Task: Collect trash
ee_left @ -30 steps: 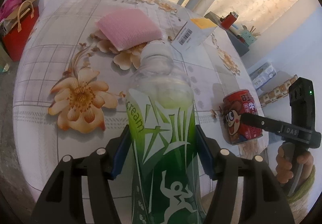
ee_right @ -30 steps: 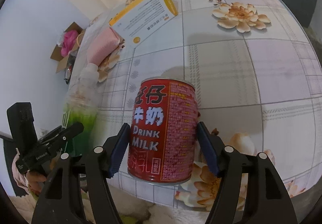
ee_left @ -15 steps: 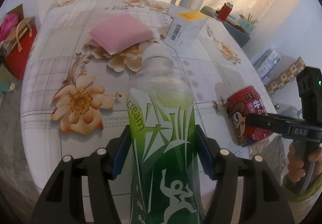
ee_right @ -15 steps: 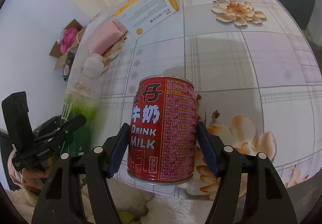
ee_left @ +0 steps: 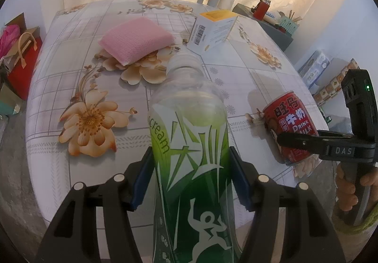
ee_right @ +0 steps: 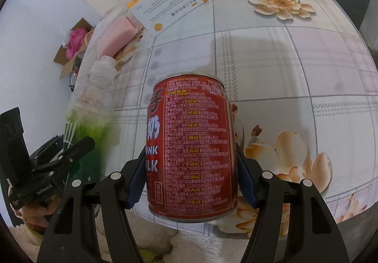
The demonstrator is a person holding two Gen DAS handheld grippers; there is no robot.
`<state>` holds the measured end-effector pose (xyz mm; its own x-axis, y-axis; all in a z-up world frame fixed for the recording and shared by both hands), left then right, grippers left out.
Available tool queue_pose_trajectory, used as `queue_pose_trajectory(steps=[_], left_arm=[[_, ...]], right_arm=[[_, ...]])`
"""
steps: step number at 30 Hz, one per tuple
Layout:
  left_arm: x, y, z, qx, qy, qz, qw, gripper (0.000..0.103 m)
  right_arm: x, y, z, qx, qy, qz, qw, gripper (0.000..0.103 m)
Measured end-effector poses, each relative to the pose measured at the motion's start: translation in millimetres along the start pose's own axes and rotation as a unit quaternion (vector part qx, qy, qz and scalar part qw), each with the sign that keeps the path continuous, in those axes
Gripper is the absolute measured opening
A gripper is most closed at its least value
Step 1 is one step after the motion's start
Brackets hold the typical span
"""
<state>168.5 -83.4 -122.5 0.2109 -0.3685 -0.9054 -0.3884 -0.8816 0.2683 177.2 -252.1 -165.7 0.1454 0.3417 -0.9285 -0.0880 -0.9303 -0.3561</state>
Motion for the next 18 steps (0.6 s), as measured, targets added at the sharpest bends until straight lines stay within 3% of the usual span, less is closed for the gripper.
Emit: queue_pose_trajectory(steps=[18], left_arm=[[0, 0, 1, 0.001, 0.000, 0.000, 1.0000, 0.060]], right_arm=[[-9, 2, -10, -0.004, 0.018, 0.017, 1.000, 0.065]])
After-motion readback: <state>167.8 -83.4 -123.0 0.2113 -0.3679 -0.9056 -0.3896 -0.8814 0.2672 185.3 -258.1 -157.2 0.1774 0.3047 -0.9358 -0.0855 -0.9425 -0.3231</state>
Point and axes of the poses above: each gripper's, at about its wrist camera, not at the fingertips, and x roughly the way its jaws point, y to its right, z to its underside, the point moved 10 cm from there along x, roughly the way its jaws point, and after that the axes turned 10 degrees about -y, right-handed, at the moved point
